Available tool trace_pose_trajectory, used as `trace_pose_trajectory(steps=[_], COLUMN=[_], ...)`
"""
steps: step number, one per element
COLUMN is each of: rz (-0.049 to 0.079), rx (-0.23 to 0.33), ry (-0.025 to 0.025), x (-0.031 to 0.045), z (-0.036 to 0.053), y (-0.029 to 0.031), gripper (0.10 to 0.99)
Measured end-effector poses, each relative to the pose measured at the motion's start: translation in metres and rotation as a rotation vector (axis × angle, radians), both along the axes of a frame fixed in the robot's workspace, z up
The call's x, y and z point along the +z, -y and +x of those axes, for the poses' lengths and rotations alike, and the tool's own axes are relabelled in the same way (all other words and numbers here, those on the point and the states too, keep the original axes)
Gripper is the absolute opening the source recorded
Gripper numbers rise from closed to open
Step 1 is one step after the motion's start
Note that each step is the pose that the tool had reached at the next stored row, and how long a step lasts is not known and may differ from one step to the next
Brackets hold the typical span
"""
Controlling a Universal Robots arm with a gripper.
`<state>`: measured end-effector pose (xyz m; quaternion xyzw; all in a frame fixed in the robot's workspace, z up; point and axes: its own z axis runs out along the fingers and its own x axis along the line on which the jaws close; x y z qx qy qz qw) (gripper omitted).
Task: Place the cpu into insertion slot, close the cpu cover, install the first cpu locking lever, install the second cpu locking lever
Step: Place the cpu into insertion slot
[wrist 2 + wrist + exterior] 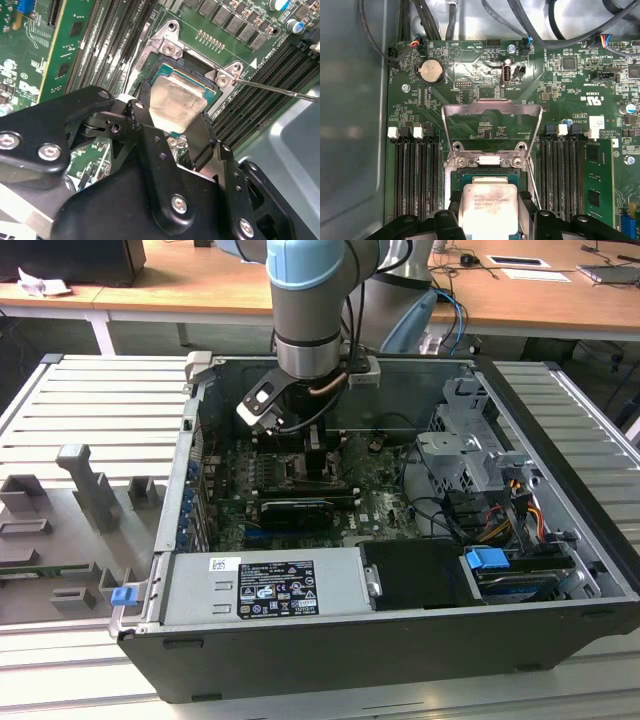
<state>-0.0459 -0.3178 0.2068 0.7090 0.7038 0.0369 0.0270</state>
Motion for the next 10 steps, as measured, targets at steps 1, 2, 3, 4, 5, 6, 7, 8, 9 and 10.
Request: trace_pose_trajectory(steps=[1,2,3,4,5,6,7,8,9,10], rz=[0.0,0.0,0.0,0.0,0.0,0.0,-0.001,-0.001,-0.001,-0.001], rx=[0.0,0.0,0.0,0.0,0.0,0.0,0.0,0.0,0.0,0.0], ry=[0.0001,0.0001,0.0,0.0,-0.0001,0.0,-0.0002,-0.0002,-0.0001,0.0], x=[-0.0004,-0.0009,-0.0019,-0.0033,-0.0039,-0.0044,-0.0045,-0.0045,-0.0046,-0.0047], z=[0.0003,0.0005,0.0005,0.0005,0.0005,0.0005,0.0005,0.0005,0.0005,0.0005], y=[-0.0004,-0.0006,-0.0006,-0.0006,-0.0006,-0.0005,-0.0005,-0.0005,-0.0006,-0.0006], gripper=[0.525,0.525,0.525,0.525,0.525,0.525,0.525,0.525,0.525,0.525])
